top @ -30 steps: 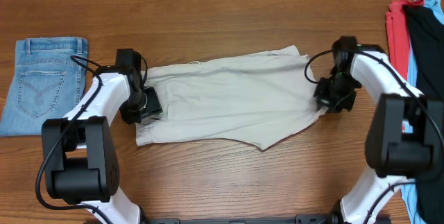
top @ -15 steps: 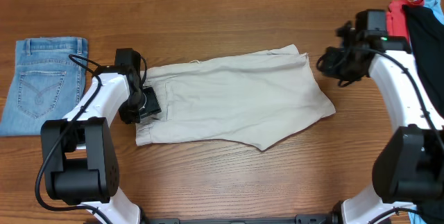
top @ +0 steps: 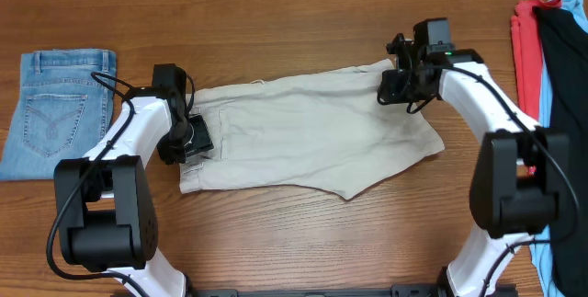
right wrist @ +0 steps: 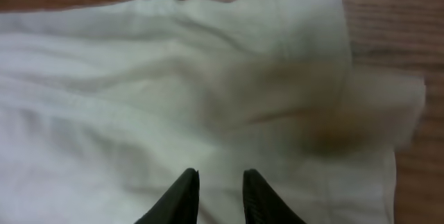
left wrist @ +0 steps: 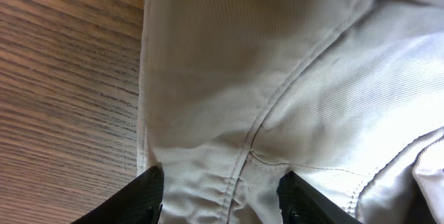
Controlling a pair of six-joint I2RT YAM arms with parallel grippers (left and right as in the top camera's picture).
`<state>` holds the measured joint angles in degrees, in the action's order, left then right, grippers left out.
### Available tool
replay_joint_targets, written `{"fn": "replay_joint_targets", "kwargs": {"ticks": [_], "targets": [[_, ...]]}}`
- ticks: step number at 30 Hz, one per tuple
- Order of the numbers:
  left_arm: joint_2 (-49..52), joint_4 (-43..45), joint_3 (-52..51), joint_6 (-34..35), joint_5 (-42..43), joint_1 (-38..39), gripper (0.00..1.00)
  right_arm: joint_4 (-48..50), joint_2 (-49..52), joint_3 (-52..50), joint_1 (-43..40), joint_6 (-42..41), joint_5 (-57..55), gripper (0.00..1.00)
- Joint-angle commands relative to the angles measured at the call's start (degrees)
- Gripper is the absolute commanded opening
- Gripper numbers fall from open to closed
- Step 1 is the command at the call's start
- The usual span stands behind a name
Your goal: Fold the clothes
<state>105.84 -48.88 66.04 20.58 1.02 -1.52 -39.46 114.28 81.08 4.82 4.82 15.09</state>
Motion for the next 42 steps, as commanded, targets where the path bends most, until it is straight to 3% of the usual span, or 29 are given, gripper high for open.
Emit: {"fn": "replay_joint_targets", "kwargs": {"ticks": [1,8,15,25,27,35,38,40,42], "targets": [[-1.7,0.0,-0.3,-0.9,-1.4,-0.3,0.57,4.3,2.6,-0.1,0.0,-1.6,-0.8,0.26],[-1.7,-0.4,-0.3,-0.8,-1.0,-0.3,0.57,16.0,6.2,-0.1,0.0,-9.6,-6.6,0.32],[-1.7,-0.3,-0.3,-0.9,-1.0,-0.3,0.57,17.5,8.3,-0.1,0.0,-9.7,-7.6,0.33],[-1.7,-0.3,-0.2,-0.9,-1.2,-0.4,0.58,9.2,9.4,1.9,-0.1,-9.6,-10.1,0.52],[-1.7,-0.2,-0.2,-1.2,-1.5,-0.4,0.58,6.3,7.9,4.0,-0.1,-9.6,-10.1,0.61],[-2.7,-4.4,7.6,-4.3,-3.1,-0.4,0.59,-8.7,-1.6,18.8,-0.4,-9.4,-11.0,0.7],[-4.3,-5.9,11.9,-4.3,-3.1,-0.4,0.64,-14.2,-5.5,22.6,-0.4,-9.3,-11.2,0.75],[-5.3,-6.0,13.6,-4.3,-3.1,-0.4,0.85,-17.2,-7.9,23.3,-0.4,-9.4,-11.2,0.77],[-5.6,-5.9,13.8,-4.3,-3.1,-0.4,0.94,-20.2,-9.1,23.3,-0.4,-9.4,-11.2,0.78]]}}
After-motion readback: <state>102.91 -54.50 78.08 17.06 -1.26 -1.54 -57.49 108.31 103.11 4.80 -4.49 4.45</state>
